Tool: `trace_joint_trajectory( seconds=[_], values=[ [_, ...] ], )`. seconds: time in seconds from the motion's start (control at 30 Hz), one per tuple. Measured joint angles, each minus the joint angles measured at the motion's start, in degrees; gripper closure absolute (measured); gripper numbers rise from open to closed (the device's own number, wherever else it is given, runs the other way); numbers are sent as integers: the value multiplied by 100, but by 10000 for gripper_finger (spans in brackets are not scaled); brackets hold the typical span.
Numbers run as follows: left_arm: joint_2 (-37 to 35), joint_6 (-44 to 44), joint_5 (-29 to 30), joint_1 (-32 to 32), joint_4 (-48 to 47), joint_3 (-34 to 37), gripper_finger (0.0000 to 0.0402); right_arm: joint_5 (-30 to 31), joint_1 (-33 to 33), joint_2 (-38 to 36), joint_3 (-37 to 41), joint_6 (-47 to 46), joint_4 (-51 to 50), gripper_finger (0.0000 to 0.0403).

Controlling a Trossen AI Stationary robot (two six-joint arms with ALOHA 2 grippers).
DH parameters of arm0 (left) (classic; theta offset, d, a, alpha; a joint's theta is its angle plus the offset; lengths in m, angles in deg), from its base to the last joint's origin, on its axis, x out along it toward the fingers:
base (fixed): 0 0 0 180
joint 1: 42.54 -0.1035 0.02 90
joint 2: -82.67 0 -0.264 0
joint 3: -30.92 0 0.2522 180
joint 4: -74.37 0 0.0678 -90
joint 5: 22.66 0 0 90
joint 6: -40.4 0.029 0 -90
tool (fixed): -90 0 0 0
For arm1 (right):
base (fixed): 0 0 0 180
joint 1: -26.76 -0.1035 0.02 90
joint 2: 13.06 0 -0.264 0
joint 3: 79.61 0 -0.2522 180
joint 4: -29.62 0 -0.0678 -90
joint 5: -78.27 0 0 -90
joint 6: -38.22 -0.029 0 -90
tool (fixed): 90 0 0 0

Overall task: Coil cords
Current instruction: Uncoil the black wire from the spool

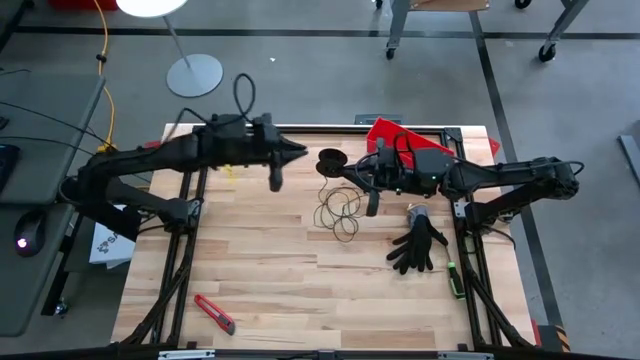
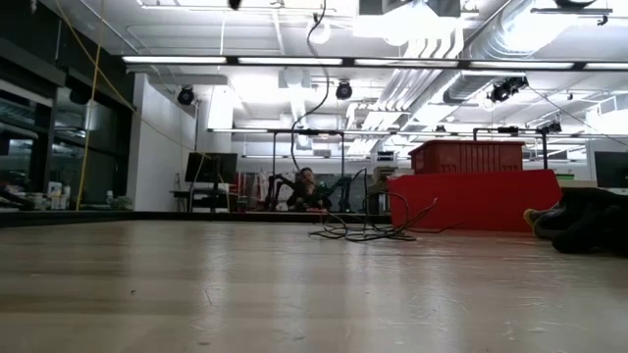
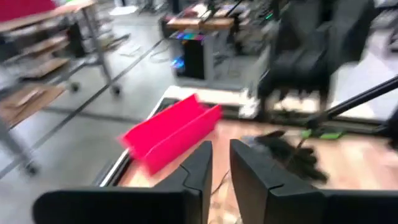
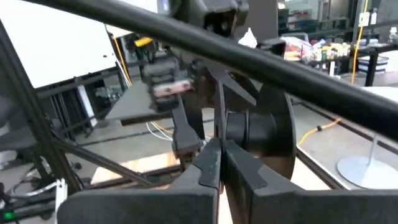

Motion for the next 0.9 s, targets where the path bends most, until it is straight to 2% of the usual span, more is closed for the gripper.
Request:
trace_joint_trajectory(
  seconds=[0.13, 0.23, 0.6, 0.67, 0.83, 0.9],
  values=[
    [-237, -422, 20, -77, -387, 7, 319, -80, 28, -9, 2, -3, 100, 402],
    [-172, -906, -468, -92, -211, 2, 303, -235, 28, 6, 2, -108, 384, 402],
    [645, -1554, -2018, 32, 864, 12, 277, -264, 55, 20, 2, -98, 687, 402],
    [670, -1594, -2065, 36, 977, 11, 273, -264, 56, 18, 2, -99, 690, 403],
    [851, -1304, -1580, 32, 1167, 10, 264, -280, 54, 20, 2, -98, 725, 403],
    [946, -1307, -1576, 32, 1433, 11, 260, -280, 54, 20, 2, -97, 725, 403]
  ],
)
